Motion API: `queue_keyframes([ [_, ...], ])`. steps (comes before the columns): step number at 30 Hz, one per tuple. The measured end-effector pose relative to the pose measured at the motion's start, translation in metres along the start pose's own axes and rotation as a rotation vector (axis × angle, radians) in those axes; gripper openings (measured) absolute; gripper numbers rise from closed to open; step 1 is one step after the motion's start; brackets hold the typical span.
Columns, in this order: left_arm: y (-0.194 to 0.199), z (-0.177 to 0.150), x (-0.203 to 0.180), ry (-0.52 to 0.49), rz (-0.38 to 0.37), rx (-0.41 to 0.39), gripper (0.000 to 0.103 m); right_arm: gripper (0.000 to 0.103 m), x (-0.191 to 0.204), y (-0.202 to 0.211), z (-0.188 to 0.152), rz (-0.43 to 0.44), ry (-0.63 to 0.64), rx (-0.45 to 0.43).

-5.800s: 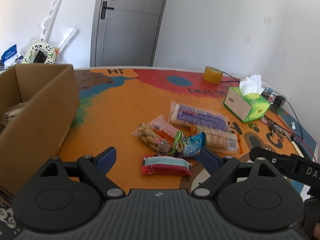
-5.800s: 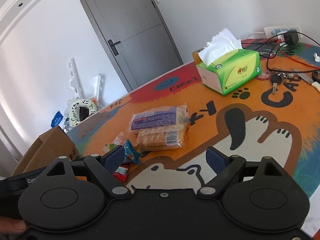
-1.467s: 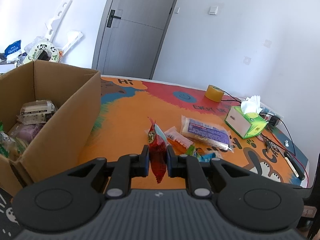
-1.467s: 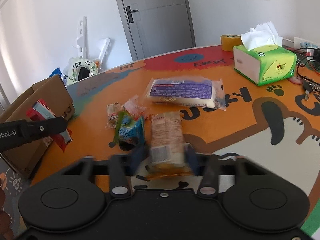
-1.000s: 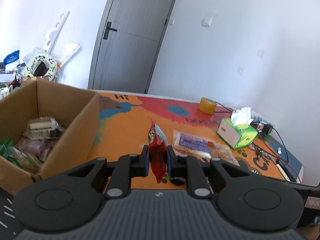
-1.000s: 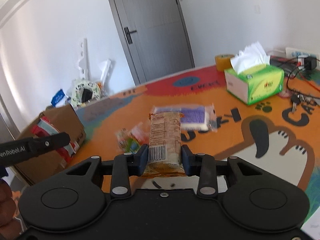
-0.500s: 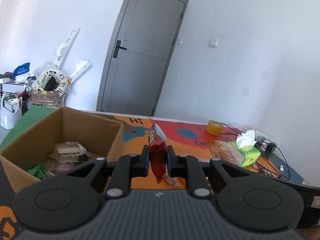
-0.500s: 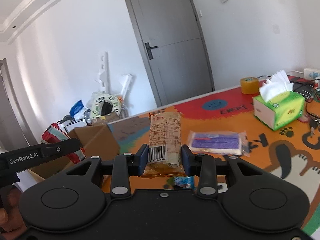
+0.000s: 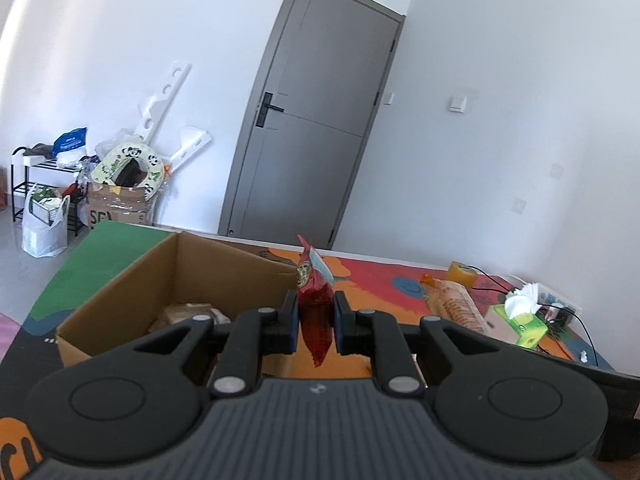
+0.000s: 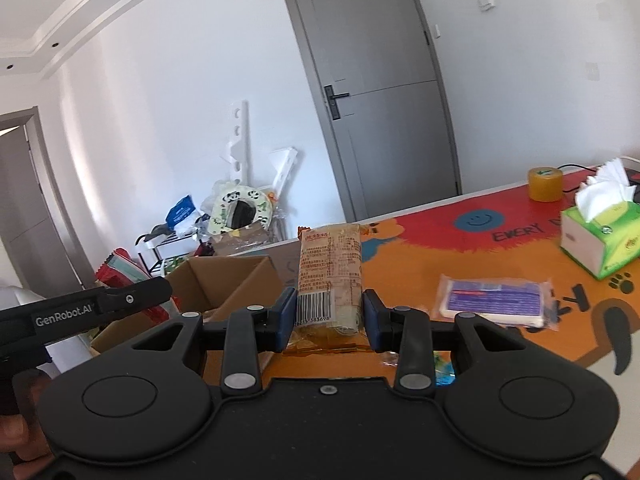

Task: Organize snacks
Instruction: 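Carry the brown bread pack and red packet over the cardboard box, then open both tools to drop the snacks into the box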

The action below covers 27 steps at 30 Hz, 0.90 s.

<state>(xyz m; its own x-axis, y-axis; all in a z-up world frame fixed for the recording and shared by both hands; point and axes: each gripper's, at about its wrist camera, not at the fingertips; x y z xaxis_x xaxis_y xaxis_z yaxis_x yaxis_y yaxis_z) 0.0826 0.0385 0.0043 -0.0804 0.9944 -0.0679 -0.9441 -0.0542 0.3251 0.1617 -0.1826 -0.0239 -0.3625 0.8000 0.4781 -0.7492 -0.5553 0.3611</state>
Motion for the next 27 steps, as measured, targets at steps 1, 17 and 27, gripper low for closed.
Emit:
queue_keyframes([
  [1,-0.001,-0.001,0.003,0.004,0.005,0.002,0.016,0.036,0.003,-0.002,0.0,0.004,0.004,0.003],
  [17,-0.017,-0.009,0.047,0.056,0.058,0.039,0.016,0.036,0.041,-0.033,-0.004,0.075,0.046,0.049],
  [27,-0.02,-0.011,0.076,0.11,0.132,0.069,0.023,0.036,0.068,-0.051,-0.006,0.118,0.066,0.072],
])
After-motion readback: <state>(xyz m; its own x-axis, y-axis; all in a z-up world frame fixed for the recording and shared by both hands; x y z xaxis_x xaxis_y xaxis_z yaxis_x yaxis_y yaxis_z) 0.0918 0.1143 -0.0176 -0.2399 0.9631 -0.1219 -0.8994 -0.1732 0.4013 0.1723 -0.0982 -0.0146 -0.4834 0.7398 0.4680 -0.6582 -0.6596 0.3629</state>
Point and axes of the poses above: each gripper's, at about its wrist camera, not at the fingertips, and y roughly against the way its jaws point, x to its left, z to its top, and after that the axes turned 13 degrees about -y, right-handed
